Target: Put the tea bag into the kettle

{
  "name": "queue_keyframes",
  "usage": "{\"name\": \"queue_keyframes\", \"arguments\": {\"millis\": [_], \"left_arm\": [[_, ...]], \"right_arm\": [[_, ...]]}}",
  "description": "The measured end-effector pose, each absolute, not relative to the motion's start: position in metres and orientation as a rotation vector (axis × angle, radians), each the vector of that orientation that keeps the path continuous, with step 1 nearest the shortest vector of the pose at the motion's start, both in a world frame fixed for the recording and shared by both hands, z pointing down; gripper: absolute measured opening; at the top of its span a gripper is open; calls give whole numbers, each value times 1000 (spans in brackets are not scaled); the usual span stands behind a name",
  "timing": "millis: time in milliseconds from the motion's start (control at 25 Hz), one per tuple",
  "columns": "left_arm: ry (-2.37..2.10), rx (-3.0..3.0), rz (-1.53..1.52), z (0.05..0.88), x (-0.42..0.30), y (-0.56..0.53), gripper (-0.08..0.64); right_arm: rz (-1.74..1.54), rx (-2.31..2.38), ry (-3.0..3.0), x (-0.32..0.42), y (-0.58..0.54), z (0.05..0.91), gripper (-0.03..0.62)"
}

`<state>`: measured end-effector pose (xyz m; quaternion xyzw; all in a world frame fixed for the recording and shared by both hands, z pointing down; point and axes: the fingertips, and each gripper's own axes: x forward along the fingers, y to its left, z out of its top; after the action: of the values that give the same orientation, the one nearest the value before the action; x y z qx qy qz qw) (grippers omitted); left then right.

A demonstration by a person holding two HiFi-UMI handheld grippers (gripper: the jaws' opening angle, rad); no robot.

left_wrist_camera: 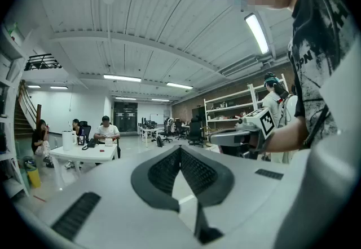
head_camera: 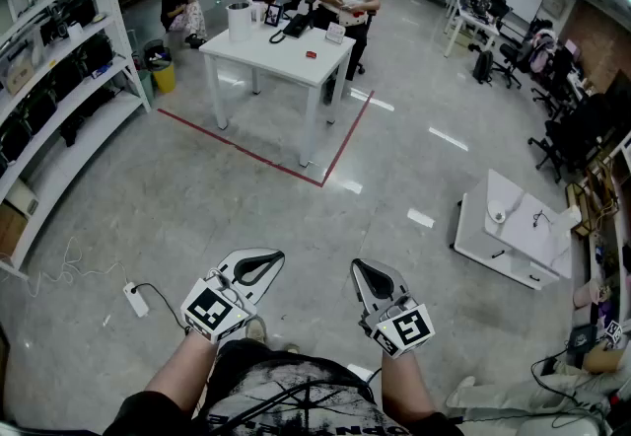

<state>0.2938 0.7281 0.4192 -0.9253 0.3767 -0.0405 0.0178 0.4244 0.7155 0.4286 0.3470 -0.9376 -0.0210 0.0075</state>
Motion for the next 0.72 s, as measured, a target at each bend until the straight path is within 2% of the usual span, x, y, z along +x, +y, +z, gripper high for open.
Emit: {"name": "queue_keyframes", "arguments": {"millis": [720], "left_arm": [[1179, -2871, -130, 421, 295, 737, 9]], "right_arm": [[49, 1048, -2994, 429, 724, 430, 6]]}}
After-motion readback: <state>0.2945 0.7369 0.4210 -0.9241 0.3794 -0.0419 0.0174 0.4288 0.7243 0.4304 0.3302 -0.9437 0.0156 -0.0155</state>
